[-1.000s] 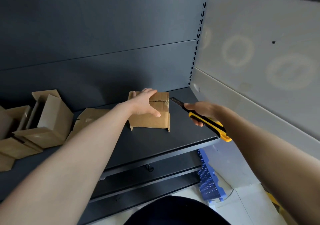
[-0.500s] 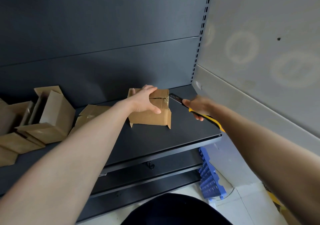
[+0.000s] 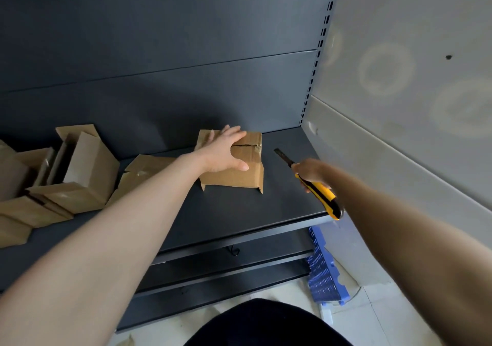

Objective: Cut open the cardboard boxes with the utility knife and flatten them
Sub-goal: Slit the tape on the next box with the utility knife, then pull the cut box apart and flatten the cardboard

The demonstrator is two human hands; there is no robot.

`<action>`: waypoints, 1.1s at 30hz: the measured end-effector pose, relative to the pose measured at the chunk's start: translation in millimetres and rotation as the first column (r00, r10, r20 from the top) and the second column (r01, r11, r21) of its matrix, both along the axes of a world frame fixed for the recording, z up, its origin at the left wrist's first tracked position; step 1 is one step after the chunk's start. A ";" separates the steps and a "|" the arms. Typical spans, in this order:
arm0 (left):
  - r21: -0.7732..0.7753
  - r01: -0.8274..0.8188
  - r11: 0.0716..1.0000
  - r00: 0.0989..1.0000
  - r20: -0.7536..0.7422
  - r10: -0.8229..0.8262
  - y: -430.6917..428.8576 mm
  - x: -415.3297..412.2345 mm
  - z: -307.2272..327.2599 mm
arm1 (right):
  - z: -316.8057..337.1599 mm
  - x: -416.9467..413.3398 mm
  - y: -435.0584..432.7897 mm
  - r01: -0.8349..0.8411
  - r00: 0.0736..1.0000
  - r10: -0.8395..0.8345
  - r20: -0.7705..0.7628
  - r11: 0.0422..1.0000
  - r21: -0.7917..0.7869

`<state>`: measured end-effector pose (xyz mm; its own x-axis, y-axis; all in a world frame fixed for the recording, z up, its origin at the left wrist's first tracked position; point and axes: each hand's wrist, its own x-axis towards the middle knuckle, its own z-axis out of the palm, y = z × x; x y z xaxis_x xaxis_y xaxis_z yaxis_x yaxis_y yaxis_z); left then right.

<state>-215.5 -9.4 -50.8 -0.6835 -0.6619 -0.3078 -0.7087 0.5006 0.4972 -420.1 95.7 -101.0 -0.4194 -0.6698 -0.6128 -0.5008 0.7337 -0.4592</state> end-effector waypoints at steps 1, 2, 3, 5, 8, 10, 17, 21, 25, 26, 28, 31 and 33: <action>0.004 -0.023 1.000 1.000 -0.015 0.024 1.2 0.8 -1.6 | -5.5 4.4 -5.6 -0.014 0.999 0.014 -0.029 1.000 0.004; 0.005 -0.047 0.999 0.998 -0.038 0.047 2.5 2.2 -3.0 | -10.7 7.7 -10.5 -0.017 0.998 0.018 -0.059 1.000 0.012; 0.005 -0.073 0.997 0.995 -0.068 0.073 3.1 3.7 -4.4 | -14.8 10.6 -14.4 -0.056 0.990 0.061 -0.125 0.997 0.044; -0.022 -0.135 0.991 0.983 -0.125 0.131 2.4 9.0 -6.8 | -31.3 9.7 -22.7 -0.104 0.964 0.124 -0.236 0.990 0.094; -0.116 -0.211 0.971 0.969 -0.154 0.192 1.2 18.7 -8.8 | -47.5 10.6 -31.3 -0.092 0.945 0.126 -0.303 0.988 0.124; -0.174 -0.240 0.955 0.965 -0.153 0.214 1.1 23.7 -9.2 | -40.3 13.8 -40.4 -0.076 0.930 0.105 -0.351 0.992 0.097; -0.146 -0.625 0.767 0.777 -0.022 0.629 0.5 20.1 0.4 | 32.5 30.4 -87.2 -0.118 0.993 0.108 -0.049 0.878 -0.463; 0.340 -0.778 0.528 0.546 -0.048 0.836 -1.4 12.5 7.6 | 46.4 45.5 -87.9 -0.417 0.907 0.415 -0.065 0.869 -0.266; 0.359 -0.808 0.468 0.490 -0.033 0.871 -0.6 6.3 5.0 | 40.9 53.9 -87.6 -0.529 0.845 0.490 -0.213 0.825 -0.202; 0.335 -0.814 0.475 0.496 -0.028 0.868 -0.4 5.1 4.0 | 41.3 55.3 -86.9 -0.563 0.817 0.512 -0.265 0.808 -0.175; 0.326 -0.814 0.481 0.502 -0.022 0.864 -0.2 3.3 2.7 | 44.3 58.2 -84.3 -0.624 0.756 0.553 -0.351 0.770 -0.132; 0.374 -0.806 0.459 0.486 -0.026 0.874 -2.3 2.7 0.9 | 49.6 63.4 -77.6 -0.720 0.635 0.615 -0.467 0.690 -0.071; 0.403 -0.798 0.448 0.477 -0.033 0.878 -3.2 3.3 0.9 | 50.8 66.5 -73.5 -0.769 0.563 0.640 -0.523 0.638 -0.048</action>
